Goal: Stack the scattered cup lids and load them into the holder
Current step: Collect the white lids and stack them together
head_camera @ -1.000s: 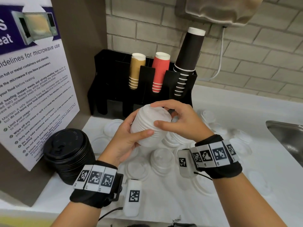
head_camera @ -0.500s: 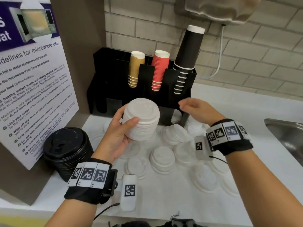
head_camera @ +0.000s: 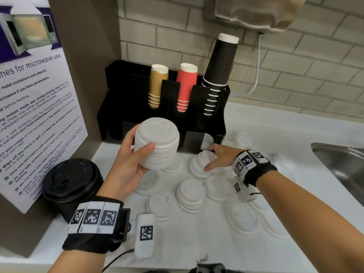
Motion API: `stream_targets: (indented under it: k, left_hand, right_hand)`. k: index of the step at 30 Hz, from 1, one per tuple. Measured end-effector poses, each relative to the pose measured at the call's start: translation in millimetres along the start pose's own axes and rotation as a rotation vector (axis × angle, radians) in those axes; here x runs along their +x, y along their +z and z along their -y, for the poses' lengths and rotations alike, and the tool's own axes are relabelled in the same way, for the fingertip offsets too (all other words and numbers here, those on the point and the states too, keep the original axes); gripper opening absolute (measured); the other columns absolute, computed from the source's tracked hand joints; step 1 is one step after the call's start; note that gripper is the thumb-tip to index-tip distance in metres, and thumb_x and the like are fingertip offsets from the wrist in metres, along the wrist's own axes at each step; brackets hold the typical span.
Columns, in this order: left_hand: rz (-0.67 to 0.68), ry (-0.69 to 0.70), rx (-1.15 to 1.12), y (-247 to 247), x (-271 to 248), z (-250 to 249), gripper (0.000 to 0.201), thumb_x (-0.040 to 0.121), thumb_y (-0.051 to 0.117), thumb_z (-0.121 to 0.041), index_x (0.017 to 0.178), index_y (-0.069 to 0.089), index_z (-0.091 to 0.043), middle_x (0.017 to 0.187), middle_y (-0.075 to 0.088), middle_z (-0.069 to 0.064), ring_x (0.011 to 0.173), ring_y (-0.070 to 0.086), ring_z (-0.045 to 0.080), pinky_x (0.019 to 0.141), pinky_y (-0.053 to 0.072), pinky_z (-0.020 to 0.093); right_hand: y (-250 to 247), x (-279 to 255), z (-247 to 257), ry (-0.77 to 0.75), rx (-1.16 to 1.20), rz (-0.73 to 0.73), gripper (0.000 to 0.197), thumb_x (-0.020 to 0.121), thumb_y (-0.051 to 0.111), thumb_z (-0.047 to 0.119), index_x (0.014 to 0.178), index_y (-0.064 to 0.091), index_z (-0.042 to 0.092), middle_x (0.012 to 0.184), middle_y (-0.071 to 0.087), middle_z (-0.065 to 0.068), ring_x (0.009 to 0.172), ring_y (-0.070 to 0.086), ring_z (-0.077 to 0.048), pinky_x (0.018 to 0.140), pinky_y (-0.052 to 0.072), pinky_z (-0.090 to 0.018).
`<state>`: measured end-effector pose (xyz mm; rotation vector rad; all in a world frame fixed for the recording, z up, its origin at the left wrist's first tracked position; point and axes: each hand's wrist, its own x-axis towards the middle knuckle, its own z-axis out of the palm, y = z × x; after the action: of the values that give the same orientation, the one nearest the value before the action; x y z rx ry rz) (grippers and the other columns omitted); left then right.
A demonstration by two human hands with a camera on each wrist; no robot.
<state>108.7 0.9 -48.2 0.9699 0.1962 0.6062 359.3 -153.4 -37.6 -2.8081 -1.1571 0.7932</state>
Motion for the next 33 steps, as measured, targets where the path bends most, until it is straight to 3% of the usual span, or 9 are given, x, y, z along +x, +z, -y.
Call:
stream_targets:
  k: [2, 6, 11, 15, 18, 20, 24, 30, 33]
  left_hand:
    - [0.005, 0.003, 0.005, -1.1, 0.9, 0.2, 0.089, 0.039, 0.096, -0.041, 0.12, 0.059, -0.038, 0.117, 0.069, -0.011, 0.11, 0.066, 0.013, 0.075, 0.058, 0.027]
    - [0.007, 0.01, 0.018, 0.4, 2.5, 2.5, 0.091, 0.037, 0.096, -0.048, 0.12, 0.06, -0.038, 0.117, 0.069, -0.012, 0.11, 0.066, 0.012, 0.075, 0.057, 0.027]
    - [0.022, -0.005, 0.031, 4.0, 2.6, 6.4, 0.076, 0.048, 0.091, -0.035, 0.118, 0.06, -0.039, 0.115, 0.07, -0.013, 0.111, 0.066, 0.012, 0.073, 0.057, 0.025]
    - [0.034, -0.001, 0.021, 8.1, 0.9, 6.9, 0.092, 0.039, 0.096, -0.044, 0.122, 0.057, -0.037, 0.116, 0.069, -0.012, 0.11, 0.066, 0.012, 0.074, 0.057, 0.026]
    - [0.072, -0.004, 0.003, 10.3, -1.1, 6.2, 0.098, 0.037, 0.097, -0.045, 0.125, 0.056, -0.036, 0.12, 0.068, -0.009, 0.112, 0.065, 0.013, 0.077, 0.057, 0.026]
    - [0.086, -0.017, 0.004, 10.9, -2.4, 6.2, 0.098, 0.038, 0.098, -0.041, 0.127, 0.056, -0.037, 0.123, 0.066, -0.008, 0.115, 0.063, 0.014, 0.079, 0.057, 0.026]
    - [0.098, -0.037, 0.043, 15.5, -4.3, 7.8, 0.09, 0.047, 0.093, -0.027, 0.127, 0.056, -0.038, 0.125, 0.065, -0.007, 0.119, 0.061, 0.016, 0.079, 0.056, 0.025]
    - [0.126, -0.031, 0.064, 23.2, -8.4, 7.3, 0.098, 0.041, 0.097, -0.04, 0.13, 0.055, -0.037, 0.127, 0.064, -0.004, 0.116, 0.063, 0.015, 0.078, 0.055, 0.024]
    - [0.136, -0.038, 0.072, 24.3, -9.4, 6.2, 0.095, 0.041, 0.098, -0.039, 0.127, 0.058, -0.039, 0.127, 0.064, -0.004, 0.115, 0.063, 0.016, 0.077, 0.056, 0.024]
  right_hand:
    - [-7.4, -6.8, -1.6, -0.073, 0.002, -0.135, 0.093, 0.07, 0.08, 0.045, 0.143, 0.031, 0.017, 0.14, 0.037, -0.005, 0.125, 0.043, -0.024, 0.1, 0.039, -0.032]
    - [-10.3, -22.7, 2.6, -0.344, -0.003, -0.555, 0.095, 0.057, 0.088, 0.033, 0.136, 0.039, 0.015, 0.128, 0.035, -0.006, 0.116, 0.036, -0.023, 0.097, 0.039, -0.034]
    - [-8.1, -34.1, 7.9, -0.479, 0.019, -0.748, 0.1, 0.051, 0.09, 0.027, 0.135, 0.041, 0.005, 0.125, 0.036, -0.01, 0.116, 0.034, -0.023, 0.095, 0.035, -0.029]
    - [-9.1, -42.4, 11.2, -0.501, 0.042, -0.742, 0.093, 0.054, 0.089, 0.028, 0.131, 0.044, 0.006, 0.124, 0.038, -0.009, 0.115, 0.037, -0.022, 0.097, 0.037, -0.029]
    - [-13.6, -50.8, 13.4, -0.508, 0.227, -0.724, 0.084, 0.059, 0.088, 0.029, 0.128, 0.043, 0.012, 0.122, 0.04, -0.001, 0.109, 0.041, -0.013, 0.092, 0.039, -0.021]
    - [-15.4, -58.3, 18.1, -0.564, 0.431, -0.713, 0.08, 0.063, 0.087, 0.027, 0.128, 0.041, 0.02, 0.117, 0.044, 0.003, 0.1, 0.046, -0.007, 0.079, 0.041, -0.013]
    - [-17.2, -77.7, 38.6, -0.71, 0.7, -0.553, 0.078, 0.065, 0.079, 0.037, 0.13, 0.038, 0.043, 0.108, 0.047, 0.012, 0.095, 0.051, -0.008, 0.071, 0.048, -0.021]
    - [-13.3, -87.2, 55.8, -0.754, 0.565, -0.474, 0.081, 0.069, 0.079, 0.043, 0.139, 0.038, 0.038, 0.116, 0.049, 0.006, 0.098, 0.053, -0.011, 0.072, 0.049, -0.022]
    - [-11.7, -91.0, 60.1, -0.757, 0.478, -0.5, 0.081, 0.069, 0.078, 0.049, 0.139, 0.037, 0.041, 0.116, 0.049, 0.008, 0.097, 0.052, -0.005, 0.072, 0.045, -0.014]
